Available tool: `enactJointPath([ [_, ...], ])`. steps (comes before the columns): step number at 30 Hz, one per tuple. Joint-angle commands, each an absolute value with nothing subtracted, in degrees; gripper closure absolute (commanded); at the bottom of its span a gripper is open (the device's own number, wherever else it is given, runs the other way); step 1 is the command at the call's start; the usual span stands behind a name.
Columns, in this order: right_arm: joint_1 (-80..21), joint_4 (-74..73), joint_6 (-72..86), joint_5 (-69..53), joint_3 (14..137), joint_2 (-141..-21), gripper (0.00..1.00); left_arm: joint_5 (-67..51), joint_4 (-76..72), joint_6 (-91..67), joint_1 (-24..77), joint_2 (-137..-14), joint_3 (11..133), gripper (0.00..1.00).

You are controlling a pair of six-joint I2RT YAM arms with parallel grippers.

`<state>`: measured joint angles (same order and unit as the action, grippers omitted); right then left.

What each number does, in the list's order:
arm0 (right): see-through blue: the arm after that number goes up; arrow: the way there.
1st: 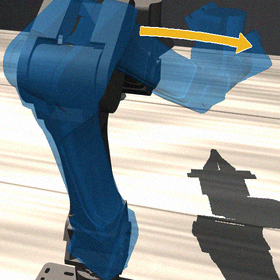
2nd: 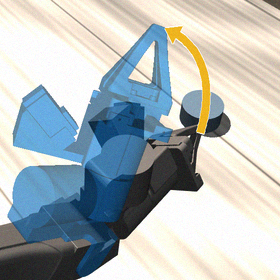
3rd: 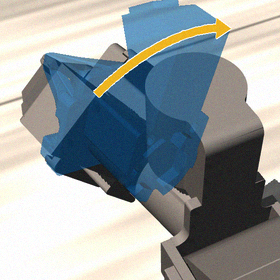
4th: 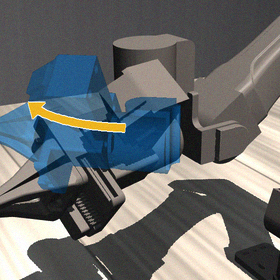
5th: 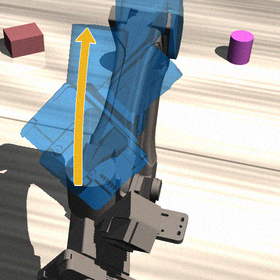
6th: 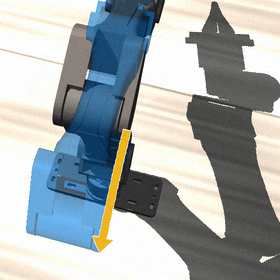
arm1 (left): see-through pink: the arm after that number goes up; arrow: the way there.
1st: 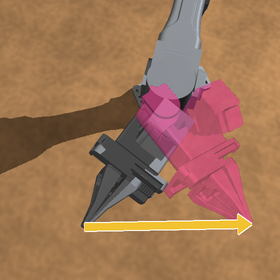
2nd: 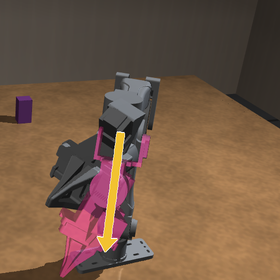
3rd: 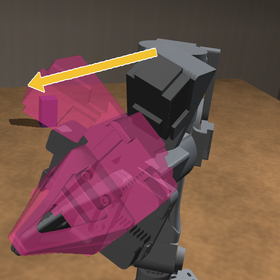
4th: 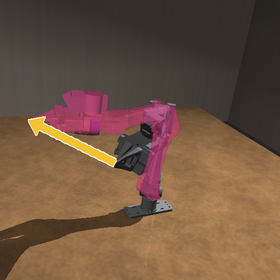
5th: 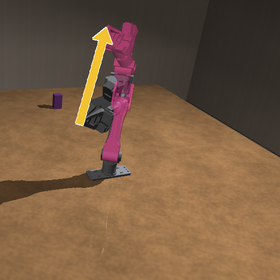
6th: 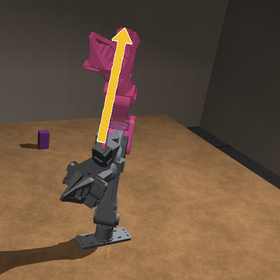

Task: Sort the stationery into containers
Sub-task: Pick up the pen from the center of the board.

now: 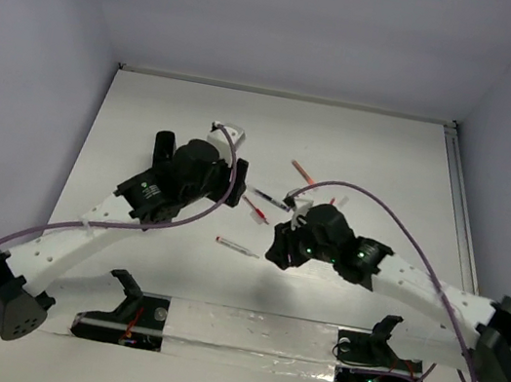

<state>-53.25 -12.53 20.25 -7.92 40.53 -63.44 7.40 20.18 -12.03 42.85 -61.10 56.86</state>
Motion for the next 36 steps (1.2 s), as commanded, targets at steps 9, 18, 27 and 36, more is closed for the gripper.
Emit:
enactJointPath([
  [9, -53.3, -8.7, 10.4, -12.2, 51.1, -86.0, 0.4, -6.7, 13.4, -17.5, 32.5, -50.6, 48.9, 0.43],
  [18, -53.3, -10.1, 0.9, -16.0, 56.7, -94.9, 0.41, -2.0, 16.8, -20.3, 30.9, -41.9, 45.3, 0.39],
  [27, -54.3, -14.6, -2.4, -13.2, 63.2, -103.3, 0.45, -2.6, 17.1, -21.7, 30.9, -36.5, 43.6, 0.31],
  [36, -54.3, -15.5, -3.8, -13.1, 62.4, -104.7, 0.6, -3.0, 17.0, -22.8, 30.4, -34.5, 42.5, 0.31],
])
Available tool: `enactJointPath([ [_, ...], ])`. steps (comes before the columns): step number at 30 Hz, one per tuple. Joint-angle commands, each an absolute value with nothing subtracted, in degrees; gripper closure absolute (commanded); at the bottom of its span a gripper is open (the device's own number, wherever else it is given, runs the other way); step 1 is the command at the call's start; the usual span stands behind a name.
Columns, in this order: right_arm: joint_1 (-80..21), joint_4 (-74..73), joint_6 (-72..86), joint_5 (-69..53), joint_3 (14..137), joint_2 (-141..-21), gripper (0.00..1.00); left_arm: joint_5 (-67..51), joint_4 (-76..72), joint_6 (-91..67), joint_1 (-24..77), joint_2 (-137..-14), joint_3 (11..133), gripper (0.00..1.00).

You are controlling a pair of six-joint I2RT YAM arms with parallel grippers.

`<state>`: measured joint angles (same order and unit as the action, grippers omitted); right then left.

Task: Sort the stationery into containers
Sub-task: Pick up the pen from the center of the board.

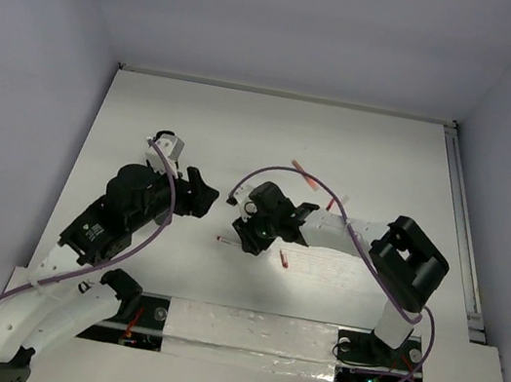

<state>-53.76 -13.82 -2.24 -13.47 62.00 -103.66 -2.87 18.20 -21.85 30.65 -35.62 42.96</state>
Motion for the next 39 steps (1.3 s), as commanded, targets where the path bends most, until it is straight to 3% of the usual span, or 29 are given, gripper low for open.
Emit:
enactJointPath([
  [1, -54.3, -15.6, -4.0, -12.9, 62.2, -104.9, 0.64, -3.2, 17.0, -23.3, 30.4, -34.3, 42.4, 0.31],
  [4, -54.3, -15.8, -4.5, -13.0, 61.3, -105.5, 0.73, -3.6, 17.1, -24.1, 30.4, -33.4, 42.4, 0.32],
  [8, -54.3, -14.1, -4.0, -14.4, 59.2, -104.7, 0.75, -4.1, 17.3, -24.8, 30.4, -33.0, 42.3, 0.32],
  [10, -54.3, -13.7, -4.2, -14.4, 58.9, -104.3, 0.89, -5.4, 17.1, -25.1, 30.4, -33.1, 41.9, 0.32],
  [15, -54.3, -12.9, -4.9, -14.1, 59.0, -102.5, 0.99, -8.1, 16.3, -26.0, 30.4, -33.7, 41.1, 0.32],
  [30, -54.3, -14.9, -7.7, -19.9, 62.2, -81.5, 1.0, -13.4, 12.3, -27.5, 30.4, -35.8, 38.0, 0.33],
  [39, -54.3, -15.0, -9.5, -25.2, 67.0, -79.1, 1.0, -17.7, 9.1, -28.5, 30.4, -38.1, 36.9, 0.34],
])
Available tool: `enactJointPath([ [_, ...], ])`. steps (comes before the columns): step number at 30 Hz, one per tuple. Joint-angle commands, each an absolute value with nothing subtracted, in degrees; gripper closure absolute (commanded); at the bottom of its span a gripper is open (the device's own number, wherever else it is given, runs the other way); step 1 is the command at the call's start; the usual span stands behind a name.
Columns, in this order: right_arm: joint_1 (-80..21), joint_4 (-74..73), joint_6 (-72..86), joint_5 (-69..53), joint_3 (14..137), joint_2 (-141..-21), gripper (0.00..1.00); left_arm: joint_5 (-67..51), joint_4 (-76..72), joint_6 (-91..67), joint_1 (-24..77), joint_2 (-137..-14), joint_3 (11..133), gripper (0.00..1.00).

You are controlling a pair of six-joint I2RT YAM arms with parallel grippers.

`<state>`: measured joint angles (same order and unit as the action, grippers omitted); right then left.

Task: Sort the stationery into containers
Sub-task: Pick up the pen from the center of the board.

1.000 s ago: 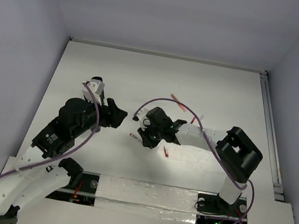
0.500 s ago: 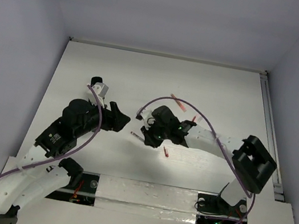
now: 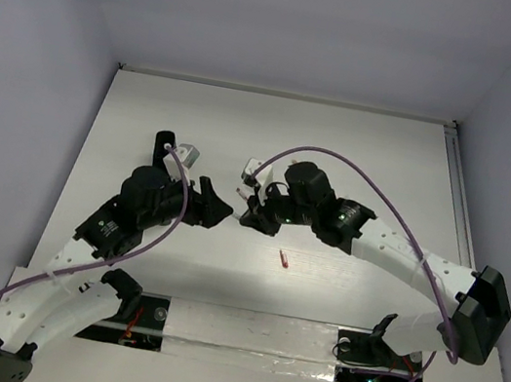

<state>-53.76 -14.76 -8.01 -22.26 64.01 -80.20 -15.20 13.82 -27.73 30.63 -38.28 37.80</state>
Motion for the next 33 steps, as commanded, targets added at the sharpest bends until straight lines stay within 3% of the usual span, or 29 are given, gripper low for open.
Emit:
enactJointPath([
  [1, -54.3, -14.9, -9.6, -25.8, 67.4, -79.1, 1.0, -18.2, 8.6, -28.8, 30.4, -38.3, 36.7, 0.34],
  [6, -54.3, -13.7, -9.7, -26.8, 68.1, -79.6, 1.0, -19.6, 6.2, -29.8, 30.4, -38.4, 36.0, 0.39],
  [10, -54.3, -13.0, -9.8, -27.3, 67.9, -79.5, 1.0, -21.0, 5.0, -30.6, 30.4, -38.4, 35.6, 0.51],
  [15, -54.3, -13.0, -9.8, -28.0, 67.9, -79.4, 1.0, -21.3, 4.0, -31.1, 30.4, -38.6, 35.2, 0.55],
  [21, -54.3, -12.0, -9.7, -27.9, 67.1, -79.2, 1.0, -22.5, 2.8, -31.4, 30.4, -38.5, 35.0, 0.75],
  [25, -54.3, -11.1, -9.6, -27.5, 66.7, -79.1, 1.0, -22.7, 3.0, -31.4, 30.4, -38.2, 35.1, 0.98],
  [32, -54.3, -6.7, -7.7, -23.6, 65.2, -78.4, 1.0, -20.7, 2.6, -32.2, 30.4, -36.3, 35.9, 1.0],
  [33, -54.3, -5.7, -6.8, -22.3, 64.3, -77.4, 0.92, -20.1, 2.6, -32.3, 30.4, -36.0, 36.2, 1.0],
])
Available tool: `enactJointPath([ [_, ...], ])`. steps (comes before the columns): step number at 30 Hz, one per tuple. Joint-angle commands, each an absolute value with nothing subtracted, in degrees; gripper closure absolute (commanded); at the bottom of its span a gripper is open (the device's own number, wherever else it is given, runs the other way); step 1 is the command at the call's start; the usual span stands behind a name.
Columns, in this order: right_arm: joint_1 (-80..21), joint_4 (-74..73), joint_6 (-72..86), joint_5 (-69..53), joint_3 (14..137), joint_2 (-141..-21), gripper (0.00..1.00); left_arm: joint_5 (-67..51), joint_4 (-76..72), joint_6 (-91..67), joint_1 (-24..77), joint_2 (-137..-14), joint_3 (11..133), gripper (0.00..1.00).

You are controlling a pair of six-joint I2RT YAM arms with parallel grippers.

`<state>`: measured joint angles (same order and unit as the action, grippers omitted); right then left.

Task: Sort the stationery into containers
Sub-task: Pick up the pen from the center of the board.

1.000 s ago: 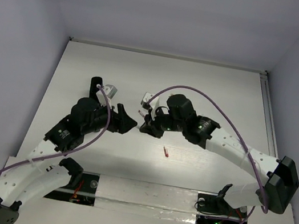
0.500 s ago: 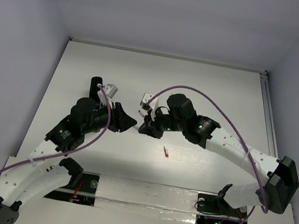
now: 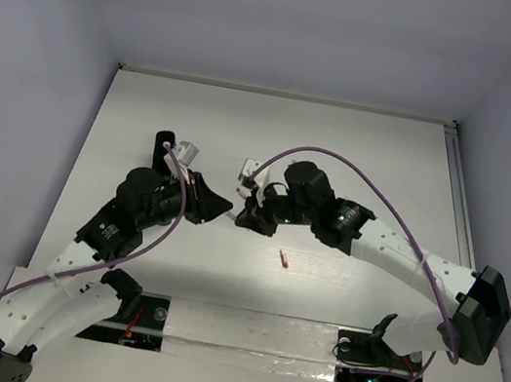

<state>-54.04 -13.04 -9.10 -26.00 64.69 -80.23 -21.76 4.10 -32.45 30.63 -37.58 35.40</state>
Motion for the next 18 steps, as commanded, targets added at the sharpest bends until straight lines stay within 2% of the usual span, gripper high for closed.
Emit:
enactJointPath([
  [1, -54.3, -4.9, -6.0, -20.7, 63.9, -76.8, 0.85, -18.6, 2.6, -32.3, 30.4, -35.7, 36.5, 1.0],
  [2, -54.3, -3.7, -5.4, -16.9, 63.5, -76.2, 0.78, -17.8, 2.7, -32.3, 30.4, -35.1, 37.0, 1.0],
  [3, -54.3, -3.1, -4.8, -15.5, 62.9, -75.5, 0.56, -16.6, 3.1, -32.3, 30.4, -34.8, 37.3, 1.0],
  [6, -54.3, -0.6, -1.7, -9.3, 60.4, -72.0, 0.24, -11.8, 3.3, -32.3, 30.4, -33.4, 38.2, 1.0],
  [10, -54.3, 5.7, 8.3, -5.6, 56.5, -67.6, 0.18, -1.9, 0.3, -35.1, 30.4, -30.6, 37.8, 1.0],
  [12, -54.3, 12.0, 14.8, -4.2, 53.3, -66.3, 0.16, 2.2, -7.2, -37.2, 30.4, -27.0, 34.2, 1.0],
  [18, -54.3, 33.8, 36.4, -10.9, 45.0, -67.5, 0.09, 11.0, -26.4, -43.1, 30.4, -20.5, 22.2, 1.0],
])
